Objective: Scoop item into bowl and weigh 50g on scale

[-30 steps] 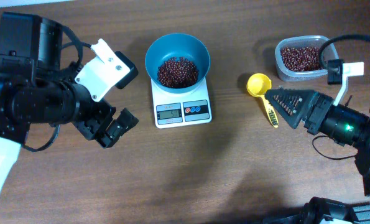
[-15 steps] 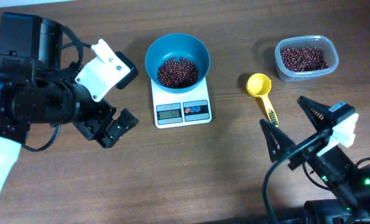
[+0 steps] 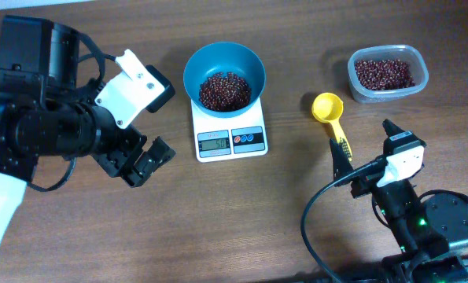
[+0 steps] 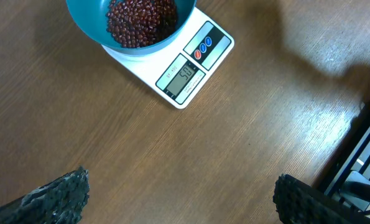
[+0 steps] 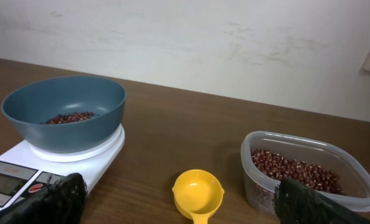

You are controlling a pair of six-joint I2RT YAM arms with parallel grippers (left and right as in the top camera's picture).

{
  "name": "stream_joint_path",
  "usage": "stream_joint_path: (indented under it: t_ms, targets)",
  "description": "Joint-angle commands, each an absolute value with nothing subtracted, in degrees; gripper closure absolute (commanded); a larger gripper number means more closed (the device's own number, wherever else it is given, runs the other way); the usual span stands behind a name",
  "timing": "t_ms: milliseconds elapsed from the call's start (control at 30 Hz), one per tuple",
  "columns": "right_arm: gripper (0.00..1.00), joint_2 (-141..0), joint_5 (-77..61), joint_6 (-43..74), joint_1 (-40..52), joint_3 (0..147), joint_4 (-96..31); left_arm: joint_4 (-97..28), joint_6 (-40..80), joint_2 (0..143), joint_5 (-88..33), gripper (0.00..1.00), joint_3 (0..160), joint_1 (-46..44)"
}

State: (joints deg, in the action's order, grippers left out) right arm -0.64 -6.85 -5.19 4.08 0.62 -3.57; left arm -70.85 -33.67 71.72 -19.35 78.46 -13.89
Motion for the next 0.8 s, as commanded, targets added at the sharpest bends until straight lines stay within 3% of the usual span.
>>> stream_joint_path:
  t_ms: [0,533,667,767]
  targets:
    - [0.01,-0.2,-5.7,-5.8,4.5,0.3,-4.1,-70.8,-34.8,71.5,-20.2,0.01,78.6,-14.1]
    - [0.01,-0.2,-5.7,-5.8,4.5,0.3,-4.1,-70.8,-34.8,71.5,-20.2,0.01,78.6,-14.1]
    - [0.01,-0.2,-5.7,-5.8,4.5,0.3,-4.1,-79.9,-33.9,68.2,-21.0,0.01,78.6,-14.1]
    - [0.01,-0.2,-5.7,-5.8,4.5,0.3,-4.1,-79.9,-21.1,56.1,-12.9,0.01,78.6,-14.1]
